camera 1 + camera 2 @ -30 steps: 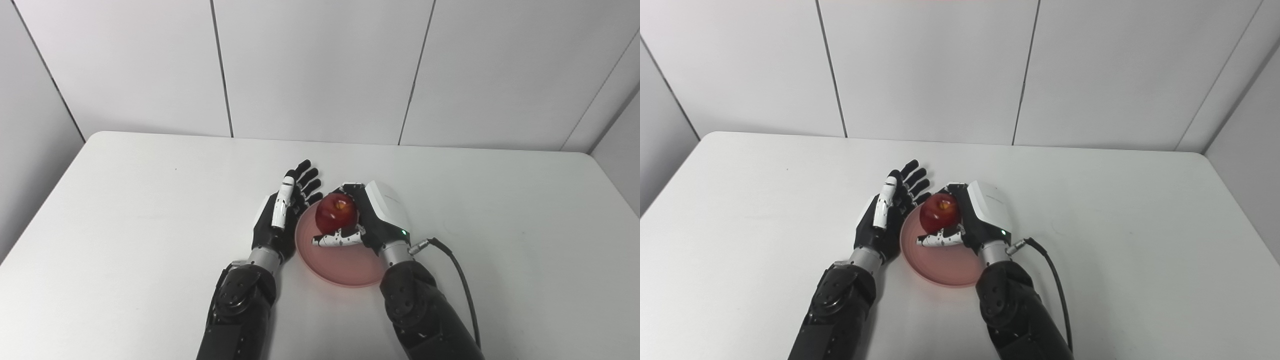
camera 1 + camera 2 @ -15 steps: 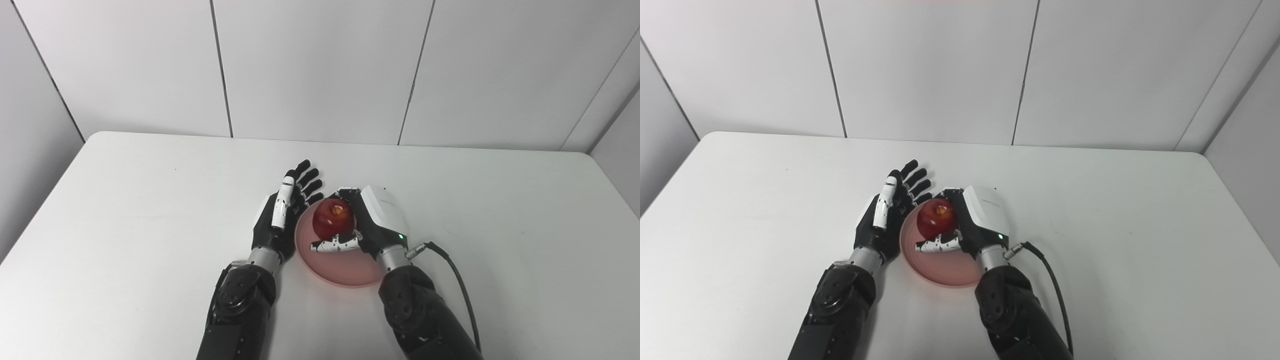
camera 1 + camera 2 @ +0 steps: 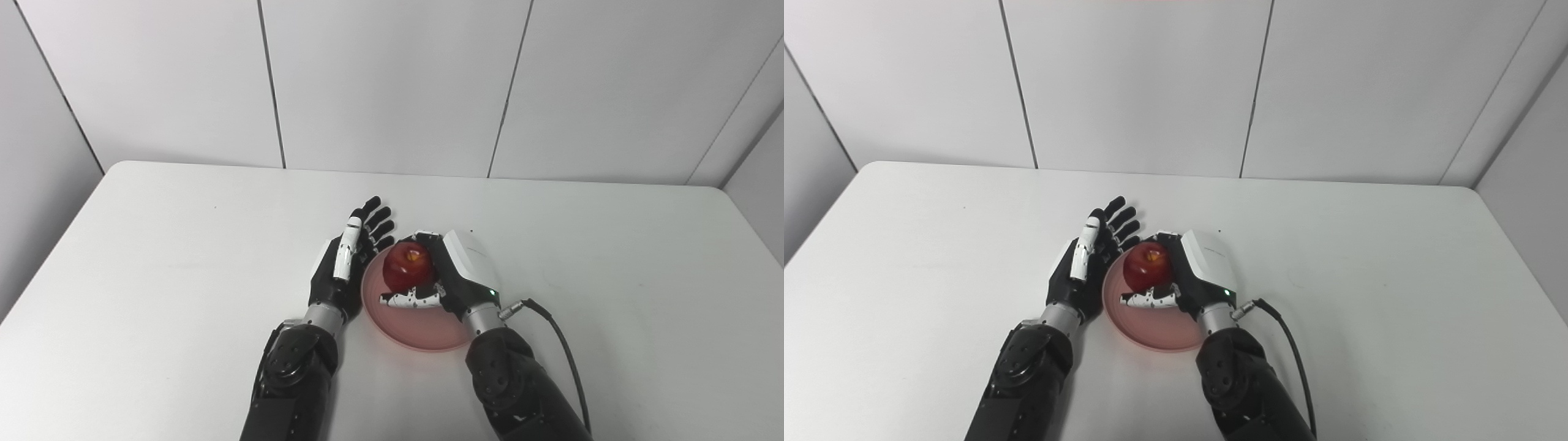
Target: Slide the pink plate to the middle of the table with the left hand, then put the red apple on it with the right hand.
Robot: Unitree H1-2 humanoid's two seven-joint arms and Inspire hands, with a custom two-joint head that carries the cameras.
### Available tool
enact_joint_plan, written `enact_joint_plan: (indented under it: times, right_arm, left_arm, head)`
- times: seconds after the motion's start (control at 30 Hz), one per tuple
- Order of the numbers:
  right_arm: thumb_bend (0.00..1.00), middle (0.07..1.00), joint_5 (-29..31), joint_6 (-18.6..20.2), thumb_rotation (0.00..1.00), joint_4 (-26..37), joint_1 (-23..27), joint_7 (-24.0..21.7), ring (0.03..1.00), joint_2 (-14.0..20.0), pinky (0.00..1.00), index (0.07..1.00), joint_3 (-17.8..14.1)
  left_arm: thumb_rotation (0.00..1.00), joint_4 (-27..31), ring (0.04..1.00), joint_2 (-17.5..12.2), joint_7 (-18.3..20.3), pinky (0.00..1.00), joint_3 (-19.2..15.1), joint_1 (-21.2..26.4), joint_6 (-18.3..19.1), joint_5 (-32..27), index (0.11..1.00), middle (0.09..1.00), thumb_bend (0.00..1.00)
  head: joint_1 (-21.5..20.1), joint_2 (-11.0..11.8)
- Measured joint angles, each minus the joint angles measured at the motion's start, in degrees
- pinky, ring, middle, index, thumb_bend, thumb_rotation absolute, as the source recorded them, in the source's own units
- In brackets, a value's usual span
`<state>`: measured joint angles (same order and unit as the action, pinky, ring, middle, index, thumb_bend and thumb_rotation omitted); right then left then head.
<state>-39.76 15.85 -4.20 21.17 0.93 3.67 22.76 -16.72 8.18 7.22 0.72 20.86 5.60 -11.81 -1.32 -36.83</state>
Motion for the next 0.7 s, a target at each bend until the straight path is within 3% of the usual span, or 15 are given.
enact_joint_plan:
  times: [0.03, 0.07, 0.13, 0.4, 0.7]
  right_arm:
    - [0.95, 0.643, -0.08, 0.11, 0.31, 0.39, 0.01, -0.51, 0.538, 0.18, 0.39, 0.747, 0.06]
    - [0.98, 0.719, -0.28, 0.4, 0.33, 0.75, 0.01, -1.14, 0.644, 0.36, 0.51, 0.774, 0.17]
    - [1.0, 0.786, -0.57, 0.83, 0.35, 1.17, 0.1, -2.37, 0.733, 0.54, 0.61, 0.805, 0.23]
    - [1.0, 0.923, -3.03, 1.49, 0.48, 2.62, 0.14, -5.02, 0.899, 1.13, 0.86, 0.946, 0.89]
    - [1.0, 0.936, -3.28, 1.41, 0.53, 3.28, -0.15, -5.03, 0.904, 1.42, 0.84, 0.966, 0.13]
  left_arm:
    - [1.0, 0.0, 0.901, 0.0, -0.01, 0.9, 0.0, 0.0, 0.0, 0.0, 0.888, 0.897, 0.39]
    - [1.0, 0.01, 0.895, 0.0, -0.01, 0.89, -0.03, 0.0, 0.0, 0.0, 0.883, 0.89, 0.38]
    - [1.0, 0.01, 0.889, 0.01, -0.05, 0.88, -0.11, -0.01, 0.0, 0.0, 0.878, 0.884, 0.37]
    - [1.0, -0.03, 0.881, 0.08, -0.13, 0.87, -0.3, -0.01, -0.03, 0.0, 0.88, 0.883, 0.36]
    - [1.0, -0.03, 0.893, 0.07, -0.03, 0.89, -0.34, -0.01, -0.07, -0.1, 0.894, 0.895, 0.36]
  head:
    - [0.0, 0.0]
    - [0.0, 0.0]
    - [-0.09, 0.0]
    - [-0.18, 0.0]
    - [-0.26, 0.18]
